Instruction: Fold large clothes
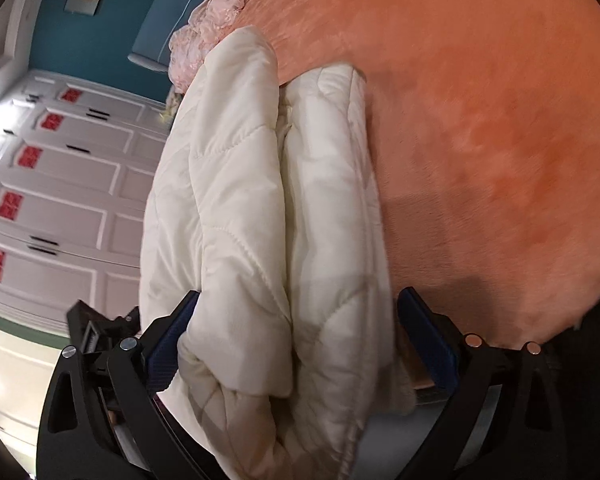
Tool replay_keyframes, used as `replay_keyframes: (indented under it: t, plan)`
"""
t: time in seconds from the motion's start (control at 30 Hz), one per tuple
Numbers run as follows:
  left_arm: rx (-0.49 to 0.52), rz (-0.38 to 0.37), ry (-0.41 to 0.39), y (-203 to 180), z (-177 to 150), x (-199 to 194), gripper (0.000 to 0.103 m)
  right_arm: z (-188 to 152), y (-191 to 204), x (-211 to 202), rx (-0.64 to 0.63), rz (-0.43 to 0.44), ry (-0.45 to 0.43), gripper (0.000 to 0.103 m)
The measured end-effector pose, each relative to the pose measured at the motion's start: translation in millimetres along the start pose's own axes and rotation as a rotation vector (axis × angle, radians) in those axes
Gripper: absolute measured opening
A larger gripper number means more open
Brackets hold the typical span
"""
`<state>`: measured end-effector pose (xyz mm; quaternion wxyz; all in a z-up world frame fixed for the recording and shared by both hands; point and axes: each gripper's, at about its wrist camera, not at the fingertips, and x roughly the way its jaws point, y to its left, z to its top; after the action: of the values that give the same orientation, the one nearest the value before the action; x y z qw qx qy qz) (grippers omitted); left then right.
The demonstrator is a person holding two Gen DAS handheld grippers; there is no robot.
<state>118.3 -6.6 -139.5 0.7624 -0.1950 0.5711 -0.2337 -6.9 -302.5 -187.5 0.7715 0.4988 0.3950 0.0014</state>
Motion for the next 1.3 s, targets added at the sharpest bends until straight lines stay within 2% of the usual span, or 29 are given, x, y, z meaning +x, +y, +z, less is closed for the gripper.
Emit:
replay_keyframes:
  t: [0.1, 0.2, 0.27, 0.33, 0.43, 0.53, 0.9, 1.13, 1.3]
  plan:
    - [0.012, 0.031, 0.001, -10.2, 2.0, 3.0, 0.098, 0.3, 1.2, 6.5, 0.015, 0.043, 0.016, 0.095]
    - [0.042, 0.077, -0.007, -24.0, 1.3, 1.3, 0.098, 2.5, 9.5, 10.2, -0.005, 0.015, 0.015, 0.095]
    - [0.106, 0.111, -0.022, -38.3, -1.2, -1.8, 0.098, 3.7, 14.7, 9.1, -0.020, 0.001, 0.008, 0.086]
    - [0.193, 0.147, -0.041, -55.1, -5.4, -6.5, 0.096, 5.0, 22.2, 3.9, -0.054, -0.017, 0.000, 0.067]
    - [0.300, 0.176, -0.077, -77.2, -10.8, -16.8, 0.093, 7.3, 35.6, -9.7, -0.117, -0.040, -0.033, 0.046]
    - [0.355, 0.171, -0.114, -94.8, -9.7, -29.8, 0.089, 9.2, 55.1, -24.0, -0.197, -0.082, -0.078, 0.038]
    - [0.459, 0.058, -0.242, -151.4, 9.4, -86.5, 0.084, 10.9, 118.8, -83.6, -0.372, -0.102, -0.258, 0.034]
    - [0.525, -0.011, -0.342, -182.3, 23.6, -121.4, 0.082, 28.1, 165.3, -119.0, -0.497, -0.089, -0.378, 0.033]
    - [0.544, -0.054, -0.422, -193.8, 43.9, -144.0, 0.081, 48.0, 195.2, -122.4, -0.562, -0.068, -0.407, 0.032]
